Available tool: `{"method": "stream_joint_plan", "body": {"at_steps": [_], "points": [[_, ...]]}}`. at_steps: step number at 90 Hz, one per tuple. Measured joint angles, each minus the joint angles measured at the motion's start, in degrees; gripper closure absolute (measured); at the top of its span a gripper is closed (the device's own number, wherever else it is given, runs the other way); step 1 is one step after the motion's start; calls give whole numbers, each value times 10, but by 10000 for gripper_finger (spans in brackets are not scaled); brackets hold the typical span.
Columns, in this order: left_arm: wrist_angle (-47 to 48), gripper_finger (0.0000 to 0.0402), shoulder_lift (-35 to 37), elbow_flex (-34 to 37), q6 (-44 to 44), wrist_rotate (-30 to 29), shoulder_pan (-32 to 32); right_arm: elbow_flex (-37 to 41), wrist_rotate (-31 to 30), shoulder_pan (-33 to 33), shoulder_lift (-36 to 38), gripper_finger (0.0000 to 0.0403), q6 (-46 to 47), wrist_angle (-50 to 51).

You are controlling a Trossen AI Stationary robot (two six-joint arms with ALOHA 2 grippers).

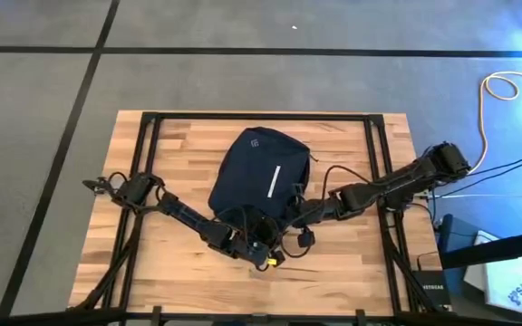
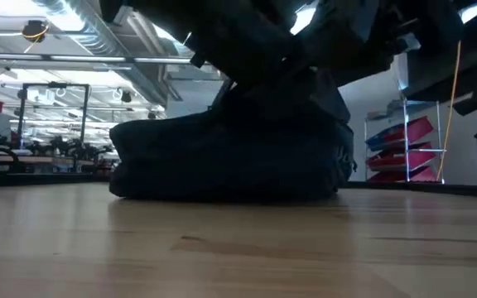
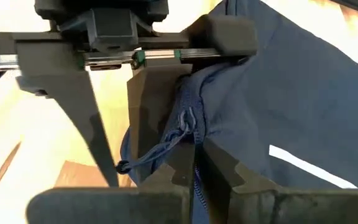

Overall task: Unpack backpack
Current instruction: Open the blue backpack

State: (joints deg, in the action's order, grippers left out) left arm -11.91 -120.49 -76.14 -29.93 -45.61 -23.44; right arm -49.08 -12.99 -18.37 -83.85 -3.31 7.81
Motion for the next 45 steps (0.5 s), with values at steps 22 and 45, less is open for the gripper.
{"method": "stream_joint_plan", "body": {"at_steps": [22,45], "points": [[8,398,0,0,15,-3,-8,0,0,0,0,402,0,6],[44,401,3,0,-2,-5,-31,0,-9,-1,0,402,-1,35]]}}
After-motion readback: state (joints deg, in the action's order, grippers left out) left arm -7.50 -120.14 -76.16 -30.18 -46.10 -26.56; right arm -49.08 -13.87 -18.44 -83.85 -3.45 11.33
